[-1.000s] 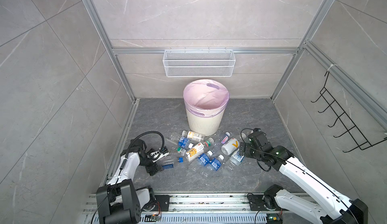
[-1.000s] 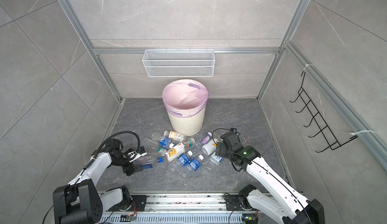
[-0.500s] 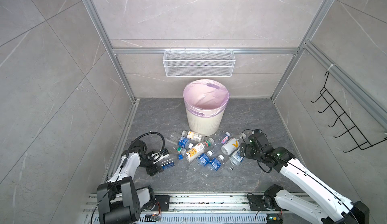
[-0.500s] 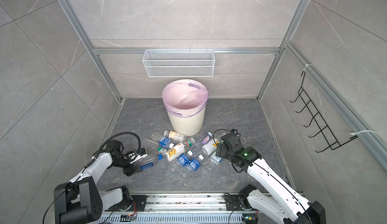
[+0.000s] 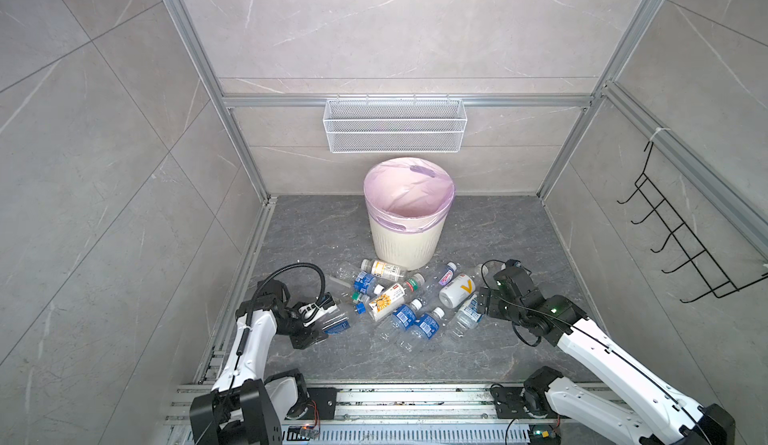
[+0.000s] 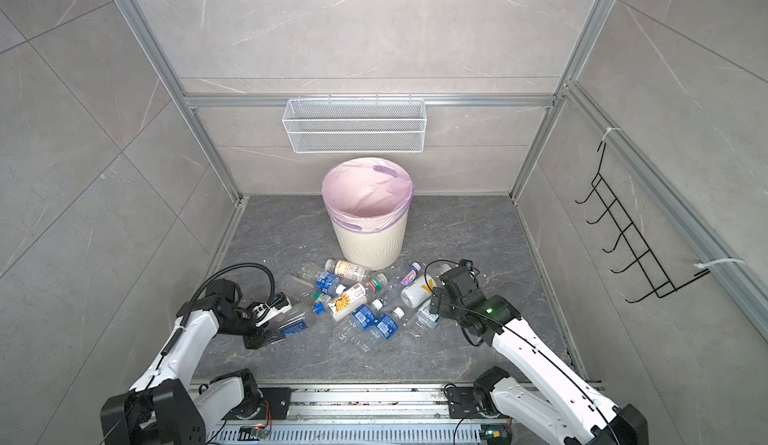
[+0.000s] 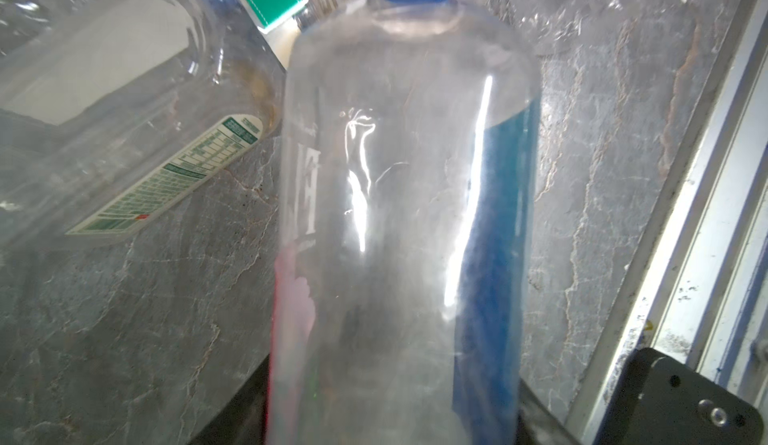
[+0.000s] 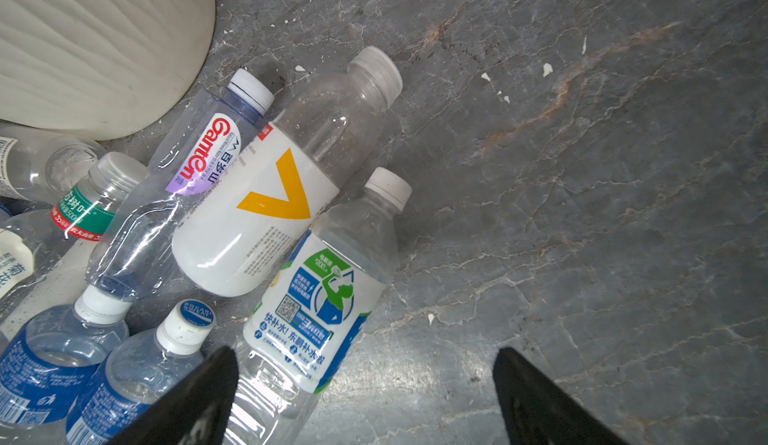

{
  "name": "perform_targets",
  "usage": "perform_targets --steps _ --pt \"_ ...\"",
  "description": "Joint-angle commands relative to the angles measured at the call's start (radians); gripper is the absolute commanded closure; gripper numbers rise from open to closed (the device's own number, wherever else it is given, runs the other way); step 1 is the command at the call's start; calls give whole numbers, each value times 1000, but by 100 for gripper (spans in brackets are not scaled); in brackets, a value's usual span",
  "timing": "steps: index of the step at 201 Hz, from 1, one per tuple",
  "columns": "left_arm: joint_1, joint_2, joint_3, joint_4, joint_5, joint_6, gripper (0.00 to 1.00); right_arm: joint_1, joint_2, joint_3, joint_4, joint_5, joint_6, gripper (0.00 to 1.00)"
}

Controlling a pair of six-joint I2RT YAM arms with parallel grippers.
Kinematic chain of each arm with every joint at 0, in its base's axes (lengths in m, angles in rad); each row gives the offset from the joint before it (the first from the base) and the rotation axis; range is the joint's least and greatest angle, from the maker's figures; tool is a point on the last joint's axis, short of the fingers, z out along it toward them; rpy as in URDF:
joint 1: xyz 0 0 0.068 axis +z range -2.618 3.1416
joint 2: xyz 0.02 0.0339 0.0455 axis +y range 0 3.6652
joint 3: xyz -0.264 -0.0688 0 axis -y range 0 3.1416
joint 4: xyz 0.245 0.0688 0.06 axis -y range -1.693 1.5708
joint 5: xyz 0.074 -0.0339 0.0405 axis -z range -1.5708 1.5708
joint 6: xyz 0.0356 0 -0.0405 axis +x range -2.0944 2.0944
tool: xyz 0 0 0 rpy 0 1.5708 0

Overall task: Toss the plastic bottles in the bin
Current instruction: 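Lift the clear bottle with the left gripper and carry it over the bin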

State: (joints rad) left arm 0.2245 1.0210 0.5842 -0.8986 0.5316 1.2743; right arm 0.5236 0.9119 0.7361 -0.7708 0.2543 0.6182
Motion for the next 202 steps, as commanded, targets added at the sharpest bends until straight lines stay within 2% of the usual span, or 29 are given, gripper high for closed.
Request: perform_targets --steps 1,21,28,43,76,117,150,202 --pt "7 -59 53 -57 114 -128 54 8 -8 -19 3 9 23 2" --pt "11 -90 70 -35 187 -253 54 7 -5 -23 19 0 25 2" --pt "11 -99 67 -22 184 -270 55 9 -5 -23 23 -1 26 2" --pt "33 -132 55 96 156 -395 55 10 -5 -23 30 -3 26 2" --pt "56 -139 105 161 204 -575 56 9 3 -14 45 -8 23 2" --pt "66 -152 127 312 192 -853 57 9 23 -8 64 -12 18 2" --pt "67 -175 143 380 190 -995 58 9 40 -4 81 -16 13 2" --pt "67 -152 296 452 225 -1107 58 9 82 4 121 -32 9 2"
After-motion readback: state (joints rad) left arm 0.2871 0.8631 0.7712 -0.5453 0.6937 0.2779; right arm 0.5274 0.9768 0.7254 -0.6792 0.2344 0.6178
